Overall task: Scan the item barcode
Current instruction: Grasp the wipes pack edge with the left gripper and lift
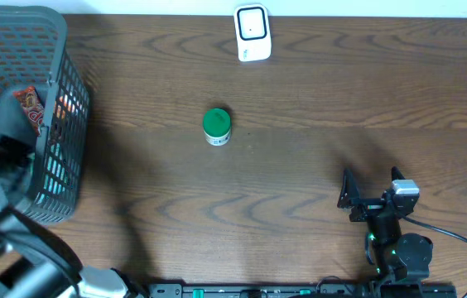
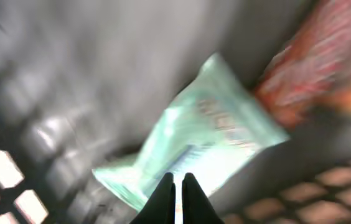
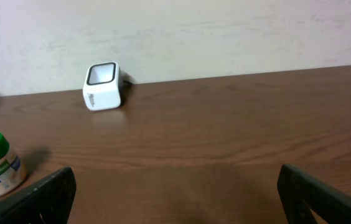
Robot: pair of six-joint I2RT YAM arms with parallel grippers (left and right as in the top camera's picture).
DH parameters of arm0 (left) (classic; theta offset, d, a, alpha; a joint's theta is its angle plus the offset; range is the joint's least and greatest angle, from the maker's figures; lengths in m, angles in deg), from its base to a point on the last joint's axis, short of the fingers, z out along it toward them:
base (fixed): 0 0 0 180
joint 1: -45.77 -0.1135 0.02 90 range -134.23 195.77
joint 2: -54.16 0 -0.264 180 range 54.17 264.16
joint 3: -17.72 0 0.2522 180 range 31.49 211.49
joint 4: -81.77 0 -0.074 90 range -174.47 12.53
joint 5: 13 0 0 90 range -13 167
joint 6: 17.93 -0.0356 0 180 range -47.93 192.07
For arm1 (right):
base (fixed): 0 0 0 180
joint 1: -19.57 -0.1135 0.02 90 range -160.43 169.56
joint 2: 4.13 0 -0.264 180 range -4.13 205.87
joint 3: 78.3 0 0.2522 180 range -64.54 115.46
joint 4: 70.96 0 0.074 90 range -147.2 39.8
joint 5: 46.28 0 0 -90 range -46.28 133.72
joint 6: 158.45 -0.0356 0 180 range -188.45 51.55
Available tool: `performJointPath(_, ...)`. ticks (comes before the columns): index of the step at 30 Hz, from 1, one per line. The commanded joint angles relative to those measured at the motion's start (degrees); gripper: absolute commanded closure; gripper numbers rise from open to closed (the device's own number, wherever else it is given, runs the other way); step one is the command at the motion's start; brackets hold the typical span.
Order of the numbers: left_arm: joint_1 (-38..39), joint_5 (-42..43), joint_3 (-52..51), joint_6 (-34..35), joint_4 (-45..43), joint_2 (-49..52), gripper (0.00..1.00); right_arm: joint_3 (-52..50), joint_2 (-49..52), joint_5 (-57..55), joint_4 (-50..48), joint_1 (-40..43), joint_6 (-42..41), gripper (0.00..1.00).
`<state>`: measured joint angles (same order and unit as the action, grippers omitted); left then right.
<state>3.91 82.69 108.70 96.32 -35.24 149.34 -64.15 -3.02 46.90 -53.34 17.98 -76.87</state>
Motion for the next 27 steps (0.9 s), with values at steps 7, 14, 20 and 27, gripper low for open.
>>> performJointPath(7, -1.0, -1.1, 6.9, 1.9, 1.7, -13.6, 0.89, 0.0, -0.1, -0.1, 0.2, -0.6, 0.6, 0.01)
performJointPath(14, -0.5, -3.3, 4.1, -7.5, 6.3, -6.9, 0.38, 0.0, -0.1, -0.1, 0.2, -0.6, 0.6, 0.01)
performJointPath(20, 3.1, -2.9, 4.1, -15.8, 7.7, 3.2, 0.27, 0.0, -0.1, -0.1, 0.2, -0.6, 0.6, 0.01)
performJointPath(27, 7.5, -3.1, 4.1, -21.7, 7.9, 9.9, 0.03, 0.0, -0.1, -0.1, 0.2, -0.6, 0.6, 0.01)
